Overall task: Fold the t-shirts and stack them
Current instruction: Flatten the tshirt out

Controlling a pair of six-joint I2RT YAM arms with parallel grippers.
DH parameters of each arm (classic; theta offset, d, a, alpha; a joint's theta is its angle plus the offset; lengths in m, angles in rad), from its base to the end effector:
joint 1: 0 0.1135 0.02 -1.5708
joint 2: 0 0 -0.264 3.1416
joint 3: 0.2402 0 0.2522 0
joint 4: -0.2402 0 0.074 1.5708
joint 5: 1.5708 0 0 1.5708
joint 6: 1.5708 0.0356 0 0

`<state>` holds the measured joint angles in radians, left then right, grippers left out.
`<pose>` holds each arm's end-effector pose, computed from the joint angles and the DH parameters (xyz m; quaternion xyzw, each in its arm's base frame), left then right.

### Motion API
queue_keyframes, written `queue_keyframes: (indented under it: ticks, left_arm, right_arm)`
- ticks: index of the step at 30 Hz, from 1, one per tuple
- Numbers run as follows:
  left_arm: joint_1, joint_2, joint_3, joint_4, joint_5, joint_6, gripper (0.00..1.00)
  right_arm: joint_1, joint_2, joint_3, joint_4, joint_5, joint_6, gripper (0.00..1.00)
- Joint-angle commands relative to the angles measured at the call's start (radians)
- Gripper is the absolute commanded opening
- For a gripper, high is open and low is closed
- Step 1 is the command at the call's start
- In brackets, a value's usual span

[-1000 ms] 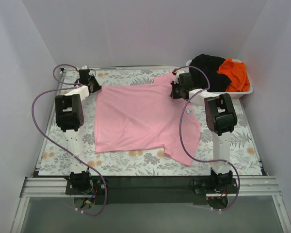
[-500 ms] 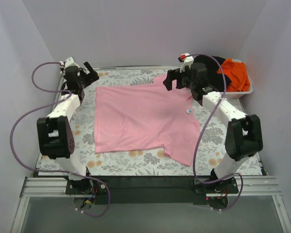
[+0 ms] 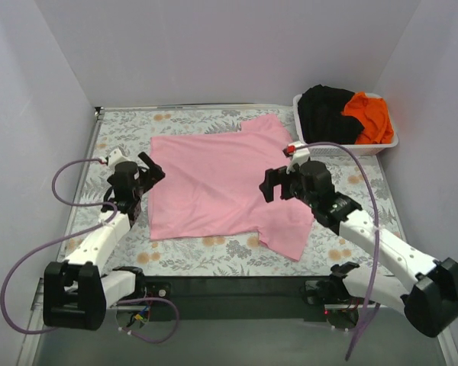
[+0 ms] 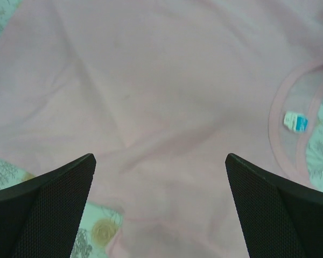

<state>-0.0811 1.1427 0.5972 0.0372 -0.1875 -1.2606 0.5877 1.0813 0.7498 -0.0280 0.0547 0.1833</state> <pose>0.2459 -0.0133 0.2248 -0.5168 0.6870 -0.2503 0.4453 0.2088 0.1368 0.2850 -0.1498 0.8082 0.1932 0.5358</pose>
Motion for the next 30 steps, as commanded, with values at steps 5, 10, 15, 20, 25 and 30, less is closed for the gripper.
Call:
queue_keyframes:
  ticks: [5,10,15,20,25,30]
  left_arm:
    - [-0.092,-0.166,-0.108,-0.157,-0.227,-0.117,0.98]
    - [-0.112,-0.146,-0.125,-0.201,-0.239,-0.157,0.98]
    - [-0.135,-0.155,-0.154,-0.224,-0.245,-0.195,0.98]
    - [-0.175,-0.189,-0.151,-0.286,-0.228,-0.224,0.98]
    - [-0.226,-0.179,-0.158,-0.318,-0.217,-0.266,0.98]
    - [-0.243,-0.184,-0.166,-0.319,-0.227,-0.280,0.98]
  right_arm:
    - [0.112,-0.231,-0.145,-0.294,0.410,0.275,0.98]
    - [0.147,-0.265,-0.207,-0.415,0.514,0.373,0.98]
    - [0.147,-0.264,-0.231,-0.415,0.553,0.429,0.98]
    - [0.146,-0.250,-0.234,-0.408,0.580,0.424,0.98]
    - [0.135,-0.281,-0.297,-0.402,0.458,0.485,0.98]
    - [0.135,-0.319,-0.406,-0.351,0.309,0.559,0.89]
